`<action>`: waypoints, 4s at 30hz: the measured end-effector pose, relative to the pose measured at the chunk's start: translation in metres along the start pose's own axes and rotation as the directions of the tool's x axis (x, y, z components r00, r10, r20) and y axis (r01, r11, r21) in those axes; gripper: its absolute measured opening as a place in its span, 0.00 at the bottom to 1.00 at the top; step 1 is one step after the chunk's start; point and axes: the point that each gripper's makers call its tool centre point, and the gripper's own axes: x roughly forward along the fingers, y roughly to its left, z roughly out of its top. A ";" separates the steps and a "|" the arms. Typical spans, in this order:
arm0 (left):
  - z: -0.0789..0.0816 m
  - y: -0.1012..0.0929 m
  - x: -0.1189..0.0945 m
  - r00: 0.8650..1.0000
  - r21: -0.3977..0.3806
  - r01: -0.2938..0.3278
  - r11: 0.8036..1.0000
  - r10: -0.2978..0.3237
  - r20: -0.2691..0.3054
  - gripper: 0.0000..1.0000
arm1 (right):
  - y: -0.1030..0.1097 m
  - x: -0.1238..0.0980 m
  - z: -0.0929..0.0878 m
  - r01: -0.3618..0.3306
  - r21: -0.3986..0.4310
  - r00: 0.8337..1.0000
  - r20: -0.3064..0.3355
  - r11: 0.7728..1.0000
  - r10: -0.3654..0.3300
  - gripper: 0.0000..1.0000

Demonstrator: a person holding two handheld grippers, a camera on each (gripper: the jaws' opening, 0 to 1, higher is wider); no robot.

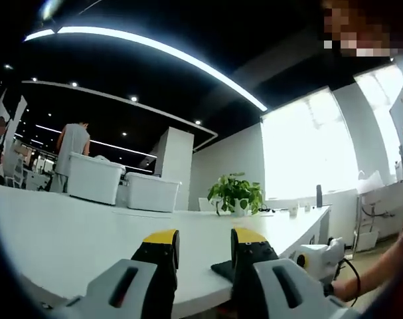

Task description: Clamp the fixed fixture on the desktop, loosen the retaining clip, secure it to the edge of the desk, and tighten the retaining clip.

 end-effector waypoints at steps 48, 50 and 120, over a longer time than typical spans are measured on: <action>-0.055 -0.033 0.040 0.975 0.006 0.135 0.991 -0.132 -0.177 0.01 | 0.007 -0.014 -0.015 0.159 -0.053 0.987 0.000 0.986 -0.160 0.28; -0.055 -0.034 0.041 0.976 0.007 0.137 0.991 -0.134 -0.170 0.01 | 0.005 -0.026 -0.019 0.229 -0.061 0.973 0.002 0.971 -0.230 0.28; -0.052 -0.037 0.045 0.953 0.032 0.274 0.961 -0.267 -0.144 0.01 | 0.004 -0.032 -0.021 0.621 -0.197 0.781 0.074 0.759 -0.620 0.26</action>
